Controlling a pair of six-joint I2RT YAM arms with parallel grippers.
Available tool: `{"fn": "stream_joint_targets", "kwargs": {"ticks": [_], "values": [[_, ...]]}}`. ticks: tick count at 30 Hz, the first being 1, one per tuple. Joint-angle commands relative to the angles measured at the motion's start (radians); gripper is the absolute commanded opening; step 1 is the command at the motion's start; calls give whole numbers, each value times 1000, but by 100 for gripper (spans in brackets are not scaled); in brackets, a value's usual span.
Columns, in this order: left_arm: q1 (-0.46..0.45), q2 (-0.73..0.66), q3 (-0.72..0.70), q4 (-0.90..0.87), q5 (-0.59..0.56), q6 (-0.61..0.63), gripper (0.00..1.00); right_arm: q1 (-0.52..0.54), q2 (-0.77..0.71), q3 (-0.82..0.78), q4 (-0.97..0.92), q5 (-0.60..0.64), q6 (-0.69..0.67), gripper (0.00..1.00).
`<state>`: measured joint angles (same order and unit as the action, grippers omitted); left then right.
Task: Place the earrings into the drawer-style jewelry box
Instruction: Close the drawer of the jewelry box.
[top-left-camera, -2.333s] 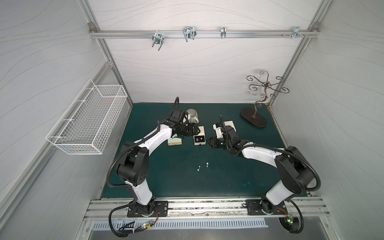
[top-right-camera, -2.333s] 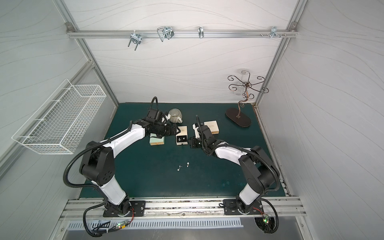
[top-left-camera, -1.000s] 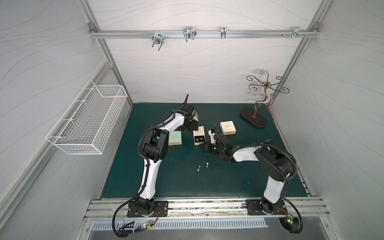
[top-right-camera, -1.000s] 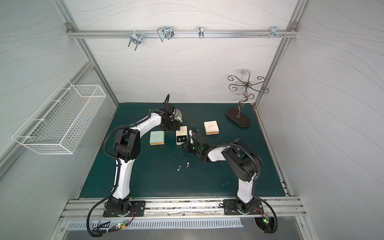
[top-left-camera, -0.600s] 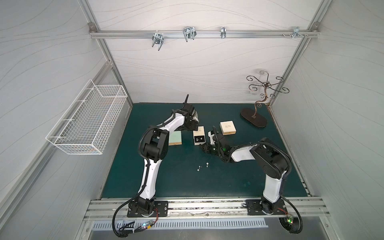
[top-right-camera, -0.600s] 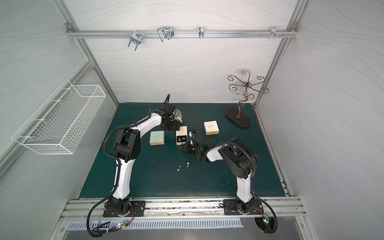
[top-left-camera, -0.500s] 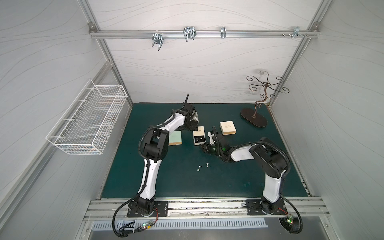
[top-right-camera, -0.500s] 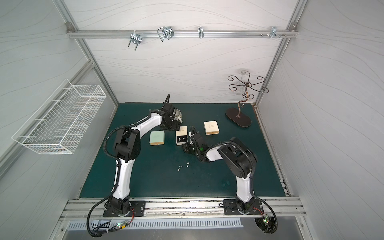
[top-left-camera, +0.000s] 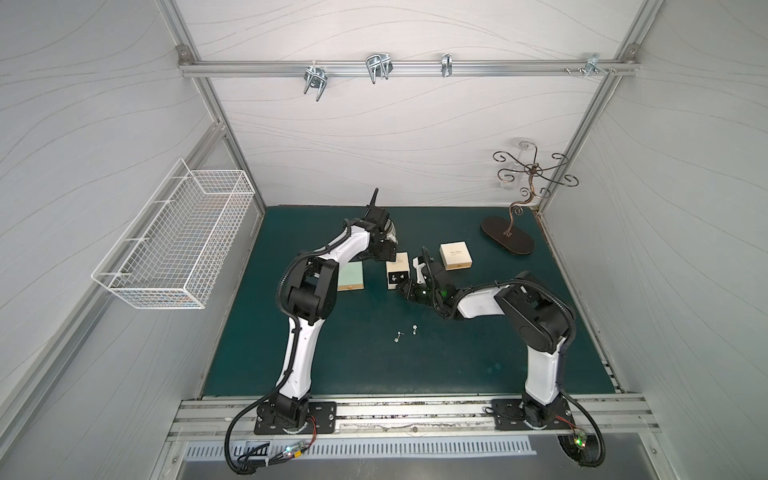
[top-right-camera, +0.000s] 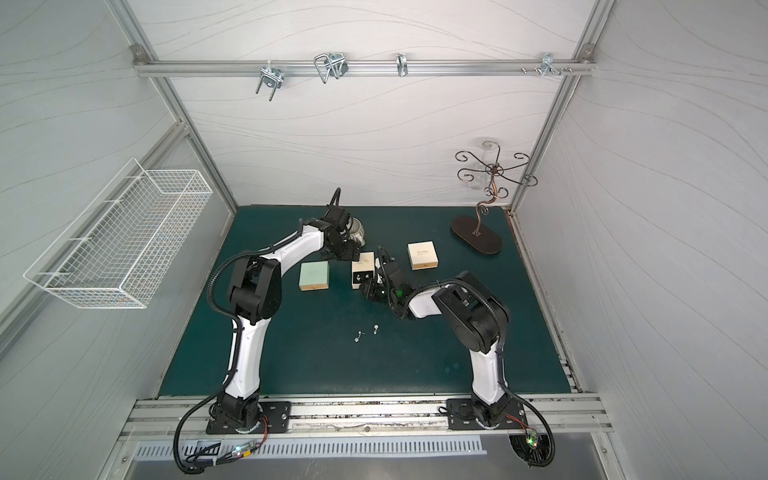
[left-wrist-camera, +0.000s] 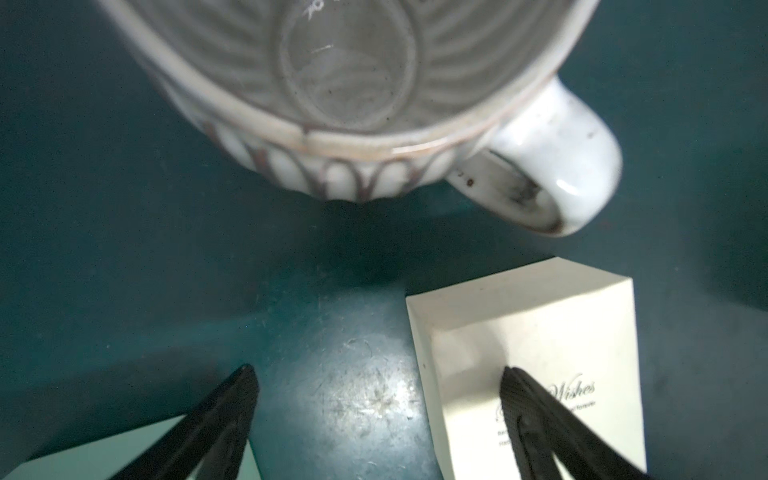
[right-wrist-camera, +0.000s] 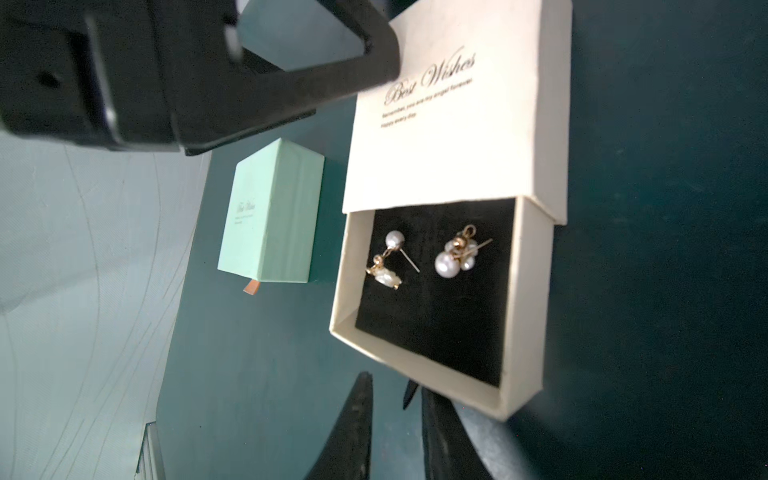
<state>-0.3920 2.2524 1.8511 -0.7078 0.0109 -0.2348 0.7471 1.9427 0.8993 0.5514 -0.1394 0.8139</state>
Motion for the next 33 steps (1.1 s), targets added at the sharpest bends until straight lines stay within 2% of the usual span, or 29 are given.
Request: {"fn": "stream_joint_targets", "kwargs": {"ticks": [1,33], "values": [[-8,41,34,-30,-19,21,94,-9,22,24,2,10,2,24],[-10,39,36,-36,-8,44,94,-61,100,111,-12,-3,13,23]]}}
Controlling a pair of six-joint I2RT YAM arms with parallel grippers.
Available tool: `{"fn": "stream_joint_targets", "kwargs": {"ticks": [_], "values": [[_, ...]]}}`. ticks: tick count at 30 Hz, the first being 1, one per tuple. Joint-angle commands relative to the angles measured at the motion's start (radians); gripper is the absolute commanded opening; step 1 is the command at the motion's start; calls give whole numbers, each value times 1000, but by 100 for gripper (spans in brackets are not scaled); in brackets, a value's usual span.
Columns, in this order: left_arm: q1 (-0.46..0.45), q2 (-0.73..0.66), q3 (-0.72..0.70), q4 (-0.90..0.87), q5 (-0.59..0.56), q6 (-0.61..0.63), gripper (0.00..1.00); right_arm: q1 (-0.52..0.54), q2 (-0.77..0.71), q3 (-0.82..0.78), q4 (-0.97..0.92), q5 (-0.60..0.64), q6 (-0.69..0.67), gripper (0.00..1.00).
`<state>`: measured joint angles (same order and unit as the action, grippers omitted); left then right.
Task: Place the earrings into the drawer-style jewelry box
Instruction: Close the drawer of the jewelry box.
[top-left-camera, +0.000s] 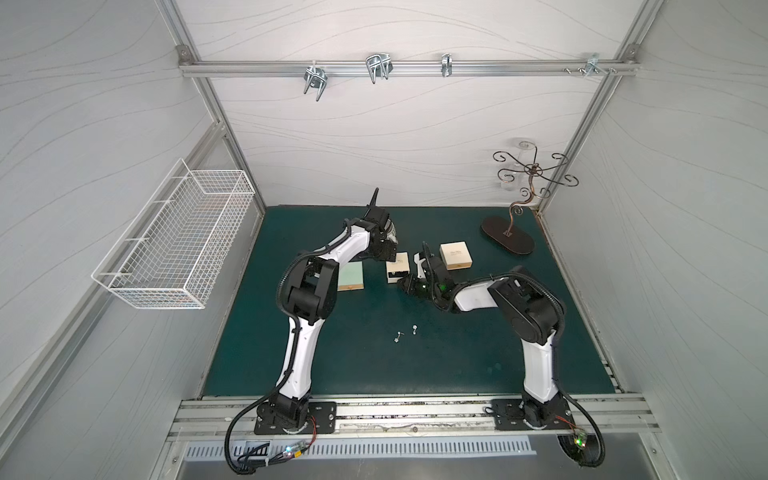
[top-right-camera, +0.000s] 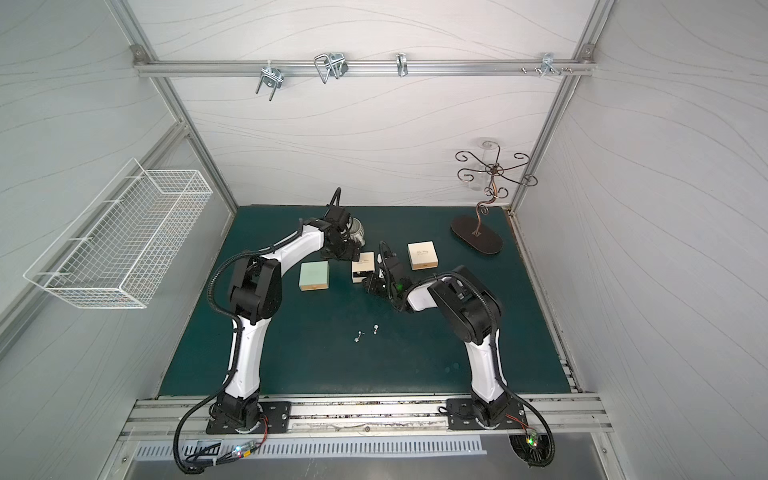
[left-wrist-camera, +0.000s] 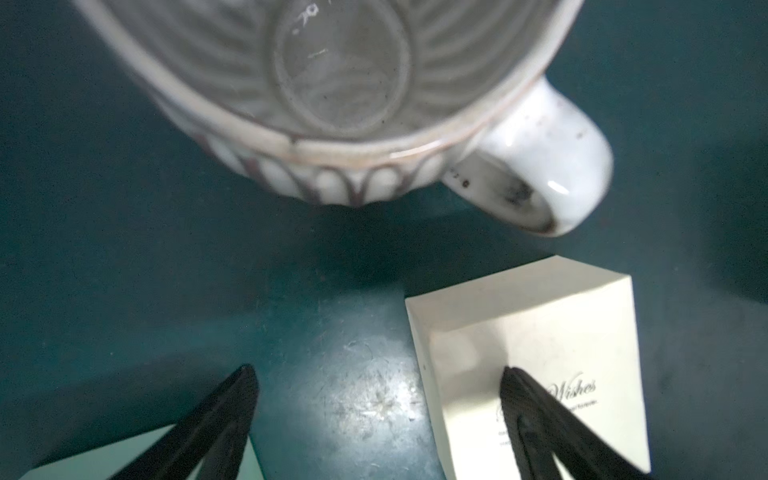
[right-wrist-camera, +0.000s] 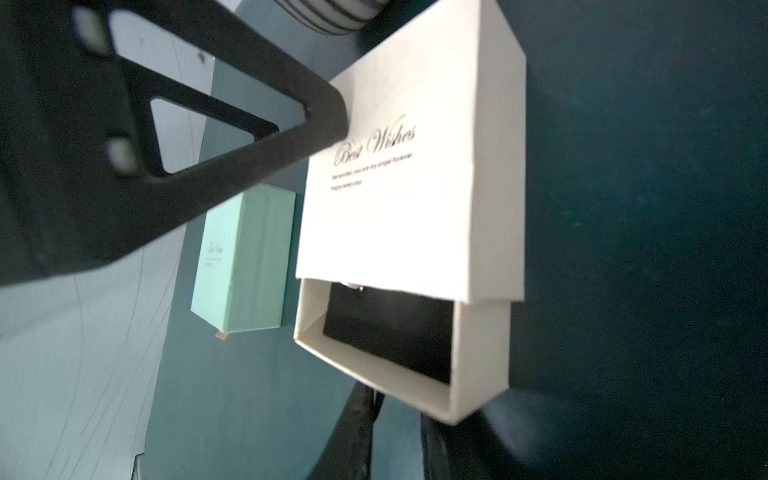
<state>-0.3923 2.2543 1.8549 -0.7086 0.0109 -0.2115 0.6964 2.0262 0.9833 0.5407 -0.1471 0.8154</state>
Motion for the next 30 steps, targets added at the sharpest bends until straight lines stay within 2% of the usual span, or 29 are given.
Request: {"fn": "stream_joint_targets", "kwargs": {"ticks": [1,30], "values": [[-10,37,32,-36,-7,21,94,-12,20,32,-3,4,11,23],[-11,35,26,-37,1,32,94,-36,85,97,-17,-9,42,22]]}}
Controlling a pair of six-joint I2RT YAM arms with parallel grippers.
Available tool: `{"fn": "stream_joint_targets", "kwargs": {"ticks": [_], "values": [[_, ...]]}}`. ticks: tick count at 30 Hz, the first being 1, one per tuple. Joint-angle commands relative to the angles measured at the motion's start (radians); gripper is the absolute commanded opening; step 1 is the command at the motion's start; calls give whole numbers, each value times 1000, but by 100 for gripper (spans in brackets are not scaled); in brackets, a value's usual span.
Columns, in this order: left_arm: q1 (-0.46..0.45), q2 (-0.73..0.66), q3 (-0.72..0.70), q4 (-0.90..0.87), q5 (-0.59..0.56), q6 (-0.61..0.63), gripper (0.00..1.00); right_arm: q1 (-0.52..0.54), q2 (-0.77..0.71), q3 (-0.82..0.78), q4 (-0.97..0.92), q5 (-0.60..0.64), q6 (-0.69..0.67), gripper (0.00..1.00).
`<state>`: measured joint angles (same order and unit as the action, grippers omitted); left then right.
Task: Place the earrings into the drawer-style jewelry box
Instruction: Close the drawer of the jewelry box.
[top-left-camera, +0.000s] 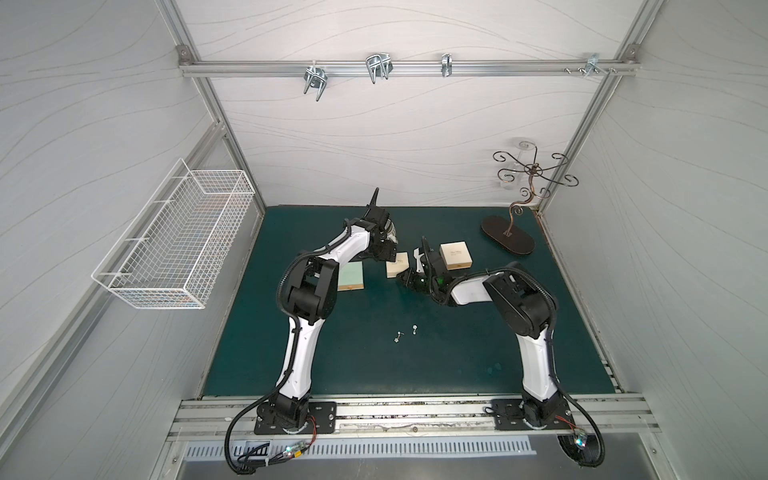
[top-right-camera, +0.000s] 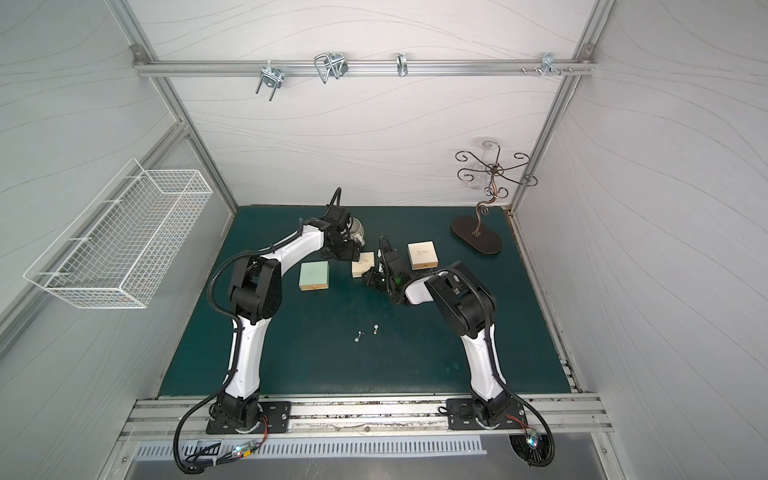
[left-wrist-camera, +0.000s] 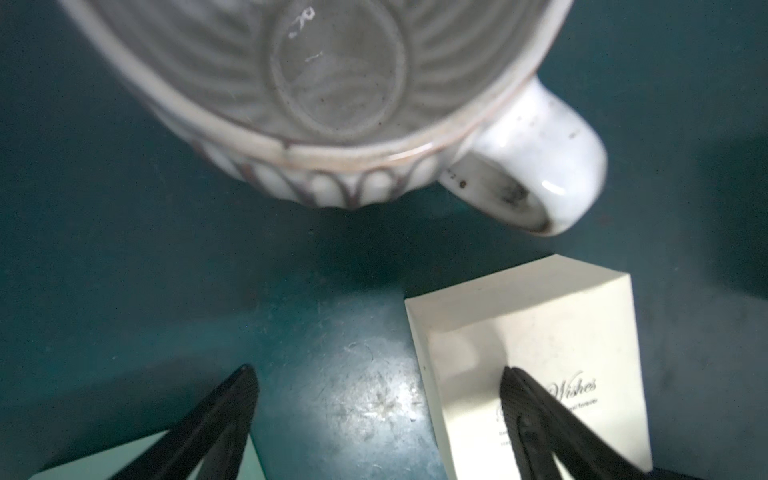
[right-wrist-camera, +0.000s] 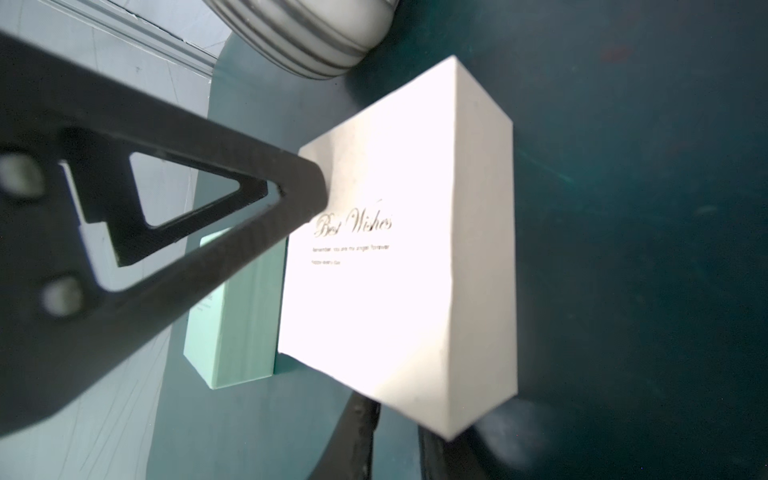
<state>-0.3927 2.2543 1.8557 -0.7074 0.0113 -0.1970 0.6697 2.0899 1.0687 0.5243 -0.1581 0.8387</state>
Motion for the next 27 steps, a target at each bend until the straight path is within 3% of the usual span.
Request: {"fn": "stream_joint_targets", "kwargs": {"ticks": [1,18,27], "values": [[-11,33,25,-37,3,16,94,-9,18,10,-1,1,17,22],[-9,-104,44,-44,32,19,96,-9,-150,-72,-82,-49,-77,25],[62,-391,-236,59,120,-20,98,32,-270,-64,-276,-121,-170,29]]}}
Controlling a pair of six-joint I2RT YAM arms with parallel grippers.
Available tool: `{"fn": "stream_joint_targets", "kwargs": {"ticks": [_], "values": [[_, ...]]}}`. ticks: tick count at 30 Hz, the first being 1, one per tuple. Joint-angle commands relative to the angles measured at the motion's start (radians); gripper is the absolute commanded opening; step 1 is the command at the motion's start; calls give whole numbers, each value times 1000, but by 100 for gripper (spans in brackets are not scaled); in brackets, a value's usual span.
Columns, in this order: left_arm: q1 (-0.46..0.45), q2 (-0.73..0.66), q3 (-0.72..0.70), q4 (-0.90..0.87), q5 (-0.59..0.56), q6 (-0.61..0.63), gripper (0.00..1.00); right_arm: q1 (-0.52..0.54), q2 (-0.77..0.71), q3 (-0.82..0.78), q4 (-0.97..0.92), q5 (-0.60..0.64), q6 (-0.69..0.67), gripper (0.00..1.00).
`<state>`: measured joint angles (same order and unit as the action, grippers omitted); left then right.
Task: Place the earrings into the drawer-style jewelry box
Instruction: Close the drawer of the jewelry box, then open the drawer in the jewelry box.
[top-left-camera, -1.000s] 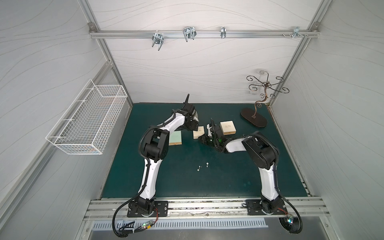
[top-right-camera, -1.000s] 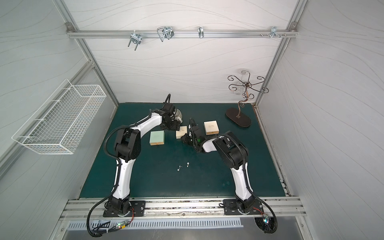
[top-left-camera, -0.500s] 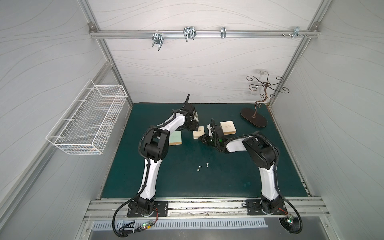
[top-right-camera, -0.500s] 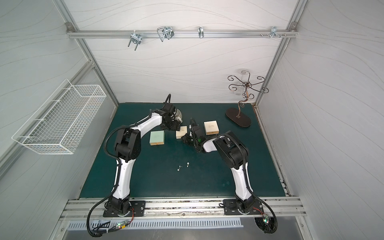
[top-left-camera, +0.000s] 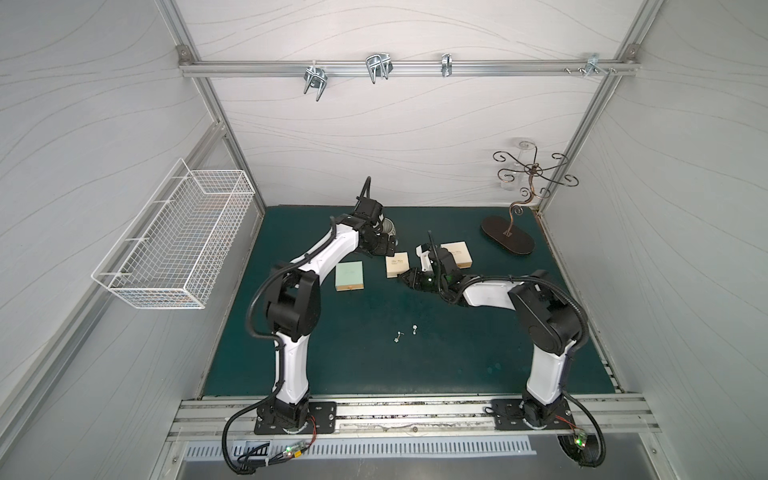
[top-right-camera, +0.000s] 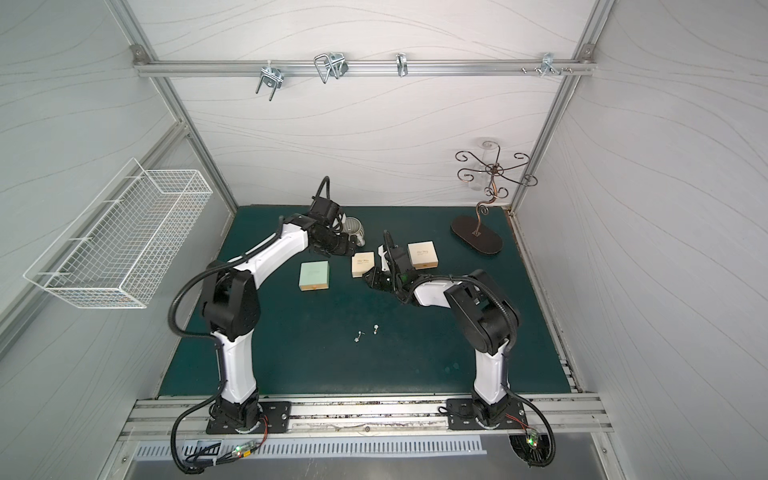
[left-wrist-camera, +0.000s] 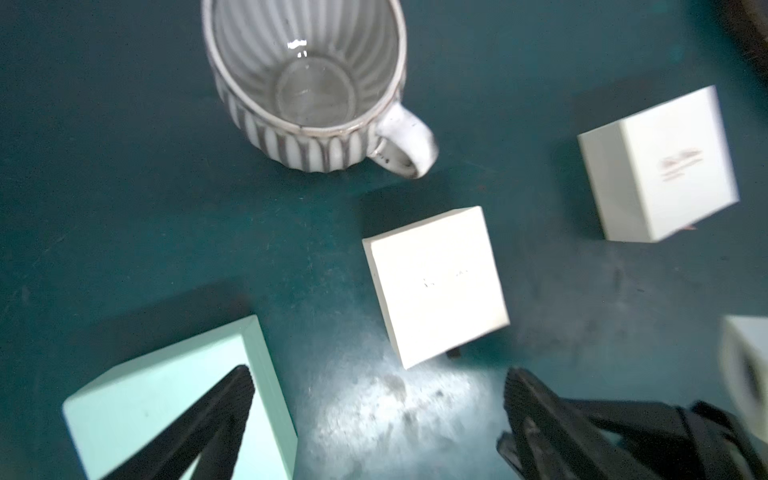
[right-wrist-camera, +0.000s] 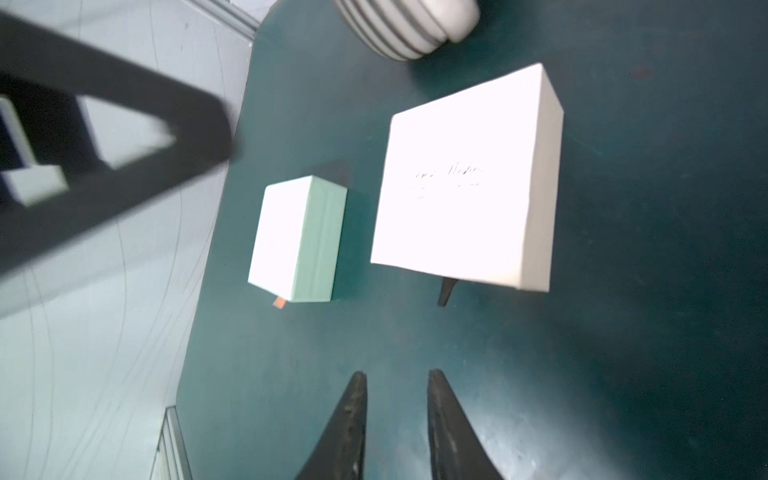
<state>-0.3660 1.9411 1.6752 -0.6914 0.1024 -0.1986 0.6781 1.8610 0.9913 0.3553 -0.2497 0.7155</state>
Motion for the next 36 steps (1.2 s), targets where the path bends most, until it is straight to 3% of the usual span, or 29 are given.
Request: {"fn": "stream_joint_targets", "kwargs": {"ticks": [1,7,13,22,36], "values": [[49,-114,-95,44,28,-25,98,32,-45,22,-121,-33,-45,29],[168,-308,-358,75,45,-81,98,109,-15,107,-155,-21,-15,31],[258,-369,-495,89,62,-86,98,168,96,231,-140,-35,52,34],[296,-288,-480,80,73,-70,98,211,232,354,-139,-19,125,42],[309,-93,-367,37,54,-38,99,254,364,462,-127,11,201,43]]}}
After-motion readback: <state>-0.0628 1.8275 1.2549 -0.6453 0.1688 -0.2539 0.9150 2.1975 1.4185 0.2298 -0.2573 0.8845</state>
